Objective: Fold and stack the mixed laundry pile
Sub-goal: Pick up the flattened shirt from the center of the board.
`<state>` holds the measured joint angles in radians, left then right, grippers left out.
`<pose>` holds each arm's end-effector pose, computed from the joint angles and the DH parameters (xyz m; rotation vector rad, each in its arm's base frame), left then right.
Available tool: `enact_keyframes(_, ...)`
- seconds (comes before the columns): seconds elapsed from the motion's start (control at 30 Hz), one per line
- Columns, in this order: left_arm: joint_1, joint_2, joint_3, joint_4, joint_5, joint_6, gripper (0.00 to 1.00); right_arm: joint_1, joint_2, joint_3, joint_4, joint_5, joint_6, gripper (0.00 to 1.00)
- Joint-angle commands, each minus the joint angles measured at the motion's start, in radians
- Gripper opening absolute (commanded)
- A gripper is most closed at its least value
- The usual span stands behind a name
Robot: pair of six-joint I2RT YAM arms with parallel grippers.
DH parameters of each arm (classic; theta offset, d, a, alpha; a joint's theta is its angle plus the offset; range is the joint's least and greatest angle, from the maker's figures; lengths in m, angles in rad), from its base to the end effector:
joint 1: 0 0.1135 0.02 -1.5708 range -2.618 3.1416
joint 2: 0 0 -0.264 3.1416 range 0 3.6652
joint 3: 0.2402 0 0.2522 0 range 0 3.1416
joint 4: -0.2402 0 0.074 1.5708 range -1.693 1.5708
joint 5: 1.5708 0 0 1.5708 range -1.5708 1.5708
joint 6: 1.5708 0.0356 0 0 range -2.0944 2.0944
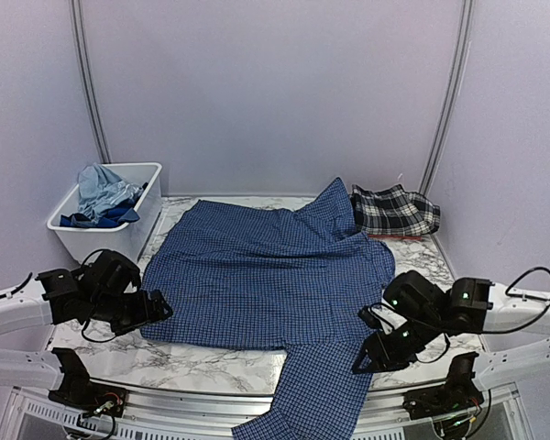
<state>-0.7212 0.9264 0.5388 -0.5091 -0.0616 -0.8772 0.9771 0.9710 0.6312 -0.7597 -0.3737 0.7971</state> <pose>0.1361 -0.1167 0.2019 -0.2276 2.5566 -0.5895 0.0847 0.1487 0.2109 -0.4042 2.9680 0.9143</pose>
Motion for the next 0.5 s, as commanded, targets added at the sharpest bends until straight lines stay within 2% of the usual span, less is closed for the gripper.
enact_keyframes(0.0,-0.002,-0.034,-0.048,-0.103,0.005,-0.176,0.95,-0.011,-0.102,-0.134,0.043,0.045,0.304,0.50)
enact_keyframes(0.13,0.002,-0.014,-0.069,-0.128,0.023,-0.249,0.94,-0.029,-0.102,-0.184,0.094,0.075,0.359,0.56)
enact_keyframes(0.23,0.030,-0.023,-0.073,-0.130,0.028,-0.272,0.93,-0.049,-0.042,-0.177,0.129,0.099,0.365,0.54)
enact_keyframes(0.33,0.116,-0.034,-0.082,-0.132,0.055,-0.270,0.92,-0.059,0.017,-0.171,0.153,0.117,0.343,0.52)
enact_keyframes(0.4,0.182,-0.037,-0.091,-0.131,0.095,-0.251,0.91,-0.086,0.041,-0.173,0.166,0.110,0.315,0.42)
enact_keyframes(0.43,0.212,-0.040,-0.093,-0.131,0.105,-0.238,0.90,-0.099,0.045,-0.176,0.170,0.105,0.303,0.34)
enact_keyframes(0.47,0.235,-0.042,-0.095,-0.132,0.117,-0.224,0.87,-0.116,0.043,-0.178,0.173,0.100,0.298,0.22)
